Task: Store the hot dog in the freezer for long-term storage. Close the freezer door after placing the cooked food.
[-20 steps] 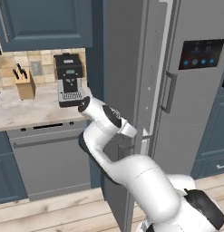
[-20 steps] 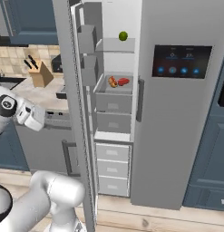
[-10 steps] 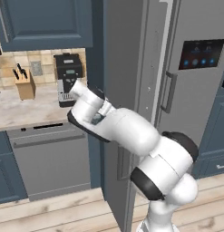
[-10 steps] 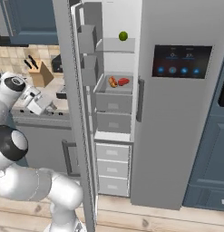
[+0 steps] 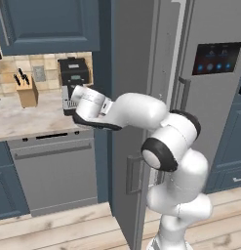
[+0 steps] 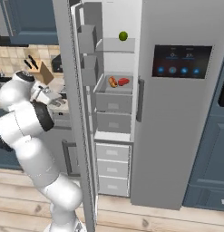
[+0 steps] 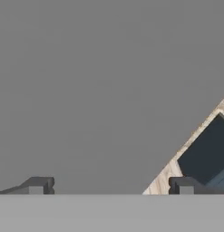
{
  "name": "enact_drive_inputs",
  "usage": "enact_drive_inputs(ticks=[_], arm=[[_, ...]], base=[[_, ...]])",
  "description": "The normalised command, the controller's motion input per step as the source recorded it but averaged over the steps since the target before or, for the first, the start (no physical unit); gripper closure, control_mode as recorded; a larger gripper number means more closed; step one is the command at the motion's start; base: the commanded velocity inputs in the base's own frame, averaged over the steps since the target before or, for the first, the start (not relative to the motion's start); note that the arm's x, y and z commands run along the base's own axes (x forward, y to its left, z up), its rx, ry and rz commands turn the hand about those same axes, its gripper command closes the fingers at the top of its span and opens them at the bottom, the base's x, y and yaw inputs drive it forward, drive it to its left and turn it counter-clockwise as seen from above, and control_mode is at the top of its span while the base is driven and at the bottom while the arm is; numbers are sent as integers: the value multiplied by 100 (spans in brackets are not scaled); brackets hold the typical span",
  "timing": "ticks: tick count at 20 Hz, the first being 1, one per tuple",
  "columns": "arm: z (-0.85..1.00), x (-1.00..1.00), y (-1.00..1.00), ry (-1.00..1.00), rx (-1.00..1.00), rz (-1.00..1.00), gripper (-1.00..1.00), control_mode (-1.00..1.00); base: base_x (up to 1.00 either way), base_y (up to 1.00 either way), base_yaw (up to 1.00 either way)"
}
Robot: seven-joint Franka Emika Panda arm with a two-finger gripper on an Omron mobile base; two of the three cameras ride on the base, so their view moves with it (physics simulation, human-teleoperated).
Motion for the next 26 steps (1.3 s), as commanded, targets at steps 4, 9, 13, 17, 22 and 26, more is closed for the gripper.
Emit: enact_drive_inputs(ticks=[4, 9, 13, 17, 22, 26], arm=[[3, 50, -2, 0, -8, 2, -100, -100], [11, 43, -1, 0, -3, 1, -100, -100], [2, 34, -38, 2, -5, 6, -100, -100], [0, 21, -51, 0, -4, 8, -100, -100], [0, 22, -42, 5, 0, 7, -100, -100], [0, 11, -61, 2, 4, 13, -100, -100]], base=[[0, 0, 0], [0, 0, 0], [0, 0, 0], [0, 0, 0], [0, 0, 0], [0, 0, 0]])
